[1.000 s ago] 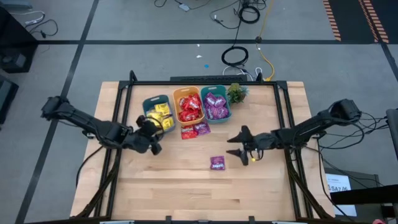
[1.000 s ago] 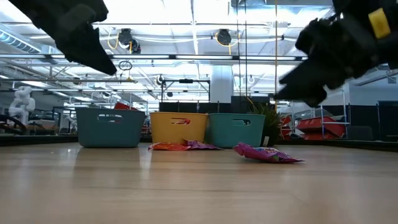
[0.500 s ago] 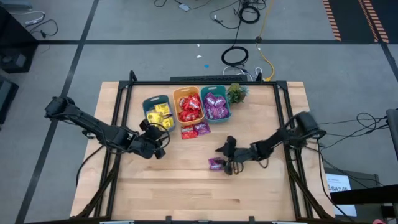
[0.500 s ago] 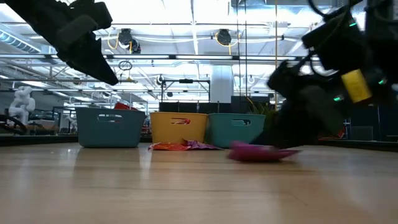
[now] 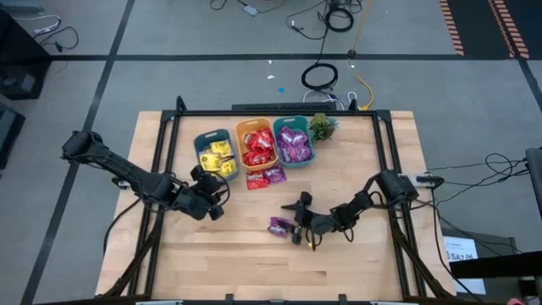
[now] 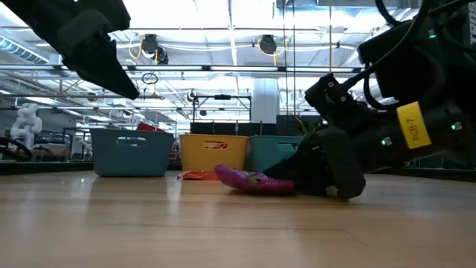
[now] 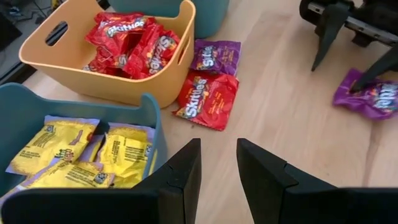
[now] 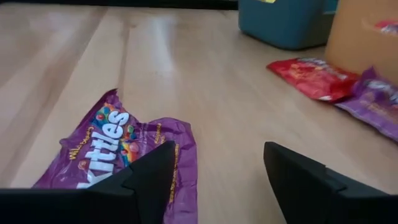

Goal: Sort candy
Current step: Put the purple candy into the green bin

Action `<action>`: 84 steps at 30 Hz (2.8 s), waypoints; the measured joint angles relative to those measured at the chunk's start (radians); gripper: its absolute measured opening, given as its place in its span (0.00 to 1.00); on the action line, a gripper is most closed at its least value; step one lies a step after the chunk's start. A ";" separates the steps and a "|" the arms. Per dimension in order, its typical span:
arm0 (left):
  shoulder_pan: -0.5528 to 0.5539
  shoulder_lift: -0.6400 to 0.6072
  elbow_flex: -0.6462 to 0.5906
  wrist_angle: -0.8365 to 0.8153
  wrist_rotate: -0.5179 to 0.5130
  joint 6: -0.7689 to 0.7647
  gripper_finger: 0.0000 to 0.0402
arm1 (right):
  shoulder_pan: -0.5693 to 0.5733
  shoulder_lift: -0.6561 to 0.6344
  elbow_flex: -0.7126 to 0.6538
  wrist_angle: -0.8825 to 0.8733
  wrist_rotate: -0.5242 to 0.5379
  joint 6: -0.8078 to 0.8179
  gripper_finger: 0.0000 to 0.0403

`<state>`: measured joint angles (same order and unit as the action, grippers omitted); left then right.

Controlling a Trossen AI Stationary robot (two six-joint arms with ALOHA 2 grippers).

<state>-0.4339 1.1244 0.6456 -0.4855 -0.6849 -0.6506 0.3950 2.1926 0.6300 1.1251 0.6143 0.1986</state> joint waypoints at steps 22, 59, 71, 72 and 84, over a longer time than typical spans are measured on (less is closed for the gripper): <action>-0.008 0.000 0.000 0.006 0.000 -0.024 0.28 | -0.014 -0.084 -0.008 0.023 0.064 -0.154 0.59; -0.008 0.000 0.000 0.014 0.120 -0.025 0.28 | -0.036 -0.247 0.131 -0.281 -0.161 -0.169 0.00; -0.008 0.000 0.000 0.015 0.132 -0.026 0.28 | -0.175 -0.689 0.131 -0.789 0.114 -0.242 0.00; -0.008 0.000 0.000 0.016 0.132 -0.025 0.28 | -0.201 -0.715 0.131 -0.804 0.112 -0.241 0.00; -0.008 0.000 0.000 0.016 0.132 -0.024 0.28 | -0.614 -0.747 0.132 -0.800 0.015 -0.119 0.00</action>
<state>-0.4419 1.1240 0.6456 -0.4699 -0.5533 -0.6750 -0.2193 1.4455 0.7616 0.3256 0.6292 0.0792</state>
